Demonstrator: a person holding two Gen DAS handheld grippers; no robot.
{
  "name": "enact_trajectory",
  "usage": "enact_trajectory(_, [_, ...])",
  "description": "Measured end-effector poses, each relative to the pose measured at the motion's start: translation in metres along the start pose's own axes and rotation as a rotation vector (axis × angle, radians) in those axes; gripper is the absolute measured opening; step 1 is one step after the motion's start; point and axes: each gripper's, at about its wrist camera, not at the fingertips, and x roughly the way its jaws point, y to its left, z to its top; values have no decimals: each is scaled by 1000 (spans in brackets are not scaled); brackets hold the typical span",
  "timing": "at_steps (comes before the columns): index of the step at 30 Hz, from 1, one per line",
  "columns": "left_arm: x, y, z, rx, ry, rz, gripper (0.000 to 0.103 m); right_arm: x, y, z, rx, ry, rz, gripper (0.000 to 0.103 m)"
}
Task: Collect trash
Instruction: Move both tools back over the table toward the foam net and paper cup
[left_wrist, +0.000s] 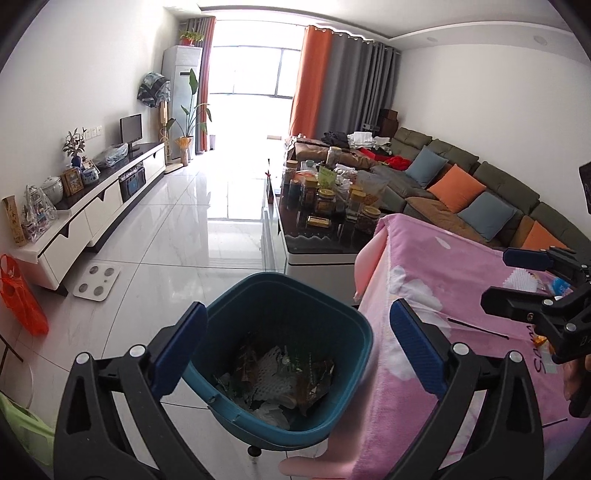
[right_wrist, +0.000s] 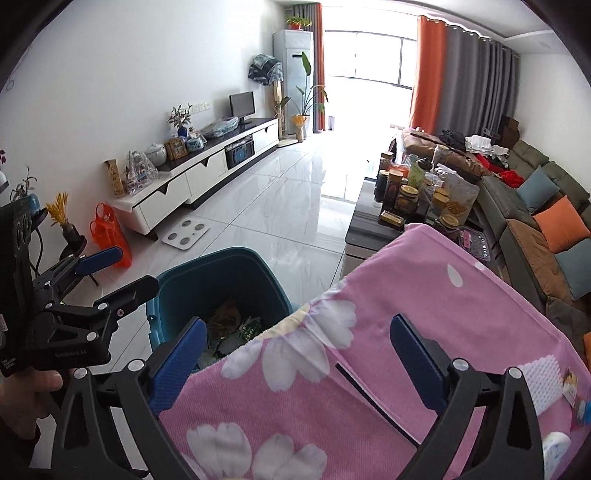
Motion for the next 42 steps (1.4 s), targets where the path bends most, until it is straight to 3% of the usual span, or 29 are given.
enact_trajectory(10, [-50, -75, 2, 69, -86, -116, 97, -81, -34, -66, 129, -147, -114, 96])
enact_trajectory(14, [-62, -116, -7, 109, -108, -199, 97, -111, -48, -100, 197, -199, -187, 96])
enact_trajectory(19, [-64, -171, -25, 196, -86, -313, 97, -145, -80, -147, 318, -230, -287, 96])
enact_trajectory(23, [-61, -209, -39, 259, -54, -361, 97, -168, -113, -185, 433, -240, -372, 96])
enact_trajectory(26, [-54, -230, -45, 282, -16, -400, 97, -172, -137, -205, 515, -225, -426, 96])
enact_trajectory(32, [-41, -266, -52, 348, 1, -453, 97, -162, -185, -222, 619, -173, -452, 96])
enact_trajectory(42, [-1, -285, -44, 351, 62, -485, 97, -128, -237, -212, 730, -113, -399, 96])
